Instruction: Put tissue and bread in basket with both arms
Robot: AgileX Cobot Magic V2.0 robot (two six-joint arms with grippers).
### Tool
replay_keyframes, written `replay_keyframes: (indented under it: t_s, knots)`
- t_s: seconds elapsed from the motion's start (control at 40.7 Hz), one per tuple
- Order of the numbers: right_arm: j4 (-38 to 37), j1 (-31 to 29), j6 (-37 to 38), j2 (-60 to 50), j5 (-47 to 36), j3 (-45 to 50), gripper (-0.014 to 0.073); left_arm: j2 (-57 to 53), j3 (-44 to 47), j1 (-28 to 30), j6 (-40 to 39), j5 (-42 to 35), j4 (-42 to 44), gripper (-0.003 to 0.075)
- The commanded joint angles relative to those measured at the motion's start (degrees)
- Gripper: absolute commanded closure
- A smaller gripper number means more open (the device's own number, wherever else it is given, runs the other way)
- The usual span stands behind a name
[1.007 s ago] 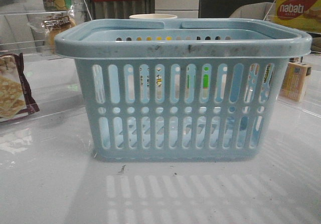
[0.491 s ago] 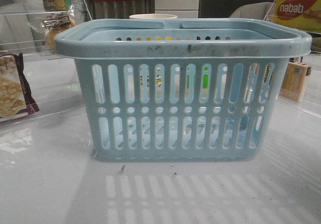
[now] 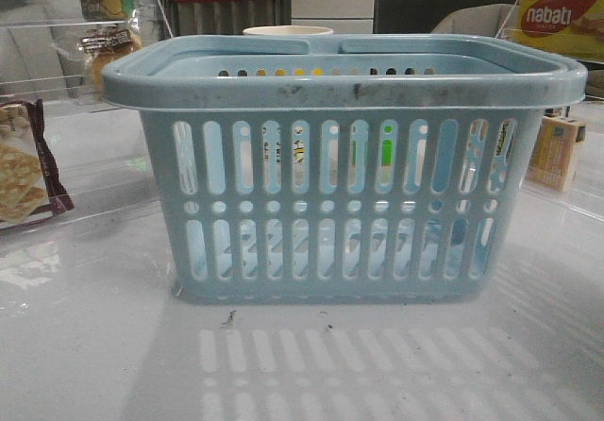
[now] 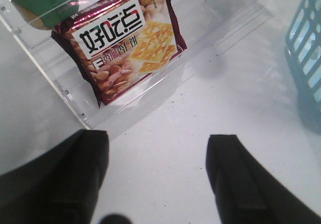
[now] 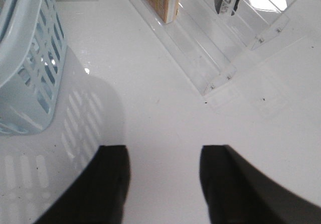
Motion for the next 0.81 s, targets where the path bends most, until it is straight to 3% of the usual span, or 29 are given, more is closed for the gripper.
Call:
replay_keyframes:
  t_s: [0.0, 0.27, 0.54, 0.786]
  knots:
    - [-0.8, -0.1, -0.4, 0.1, -4.5, -1.5, 0.0020, -0.8, -1.8, -0.3, -0.1, -4.3, -2.3, 0.0195]
    - [-0.8, -1.8, 0.6, 4.7, -5.3, -5.5, 0.0021, -4.9, -1.8, -6.0, 0.4, -5.4, -3.0, 0.0244]
    - [-0.8, -8.3, 0.6, 19.0, -5.3, -16.0, 0.0021, -8.6, -1.8, -14.2, 0.7, -5.4, -3.0, 0.0249]
    - [-0.8, -10.0, 0.6, 34.0, -5.0, -28.1, 0.0022, -8.6, -1.8, -15.2, 0.7, -5.4, -3.0, 0.0255]
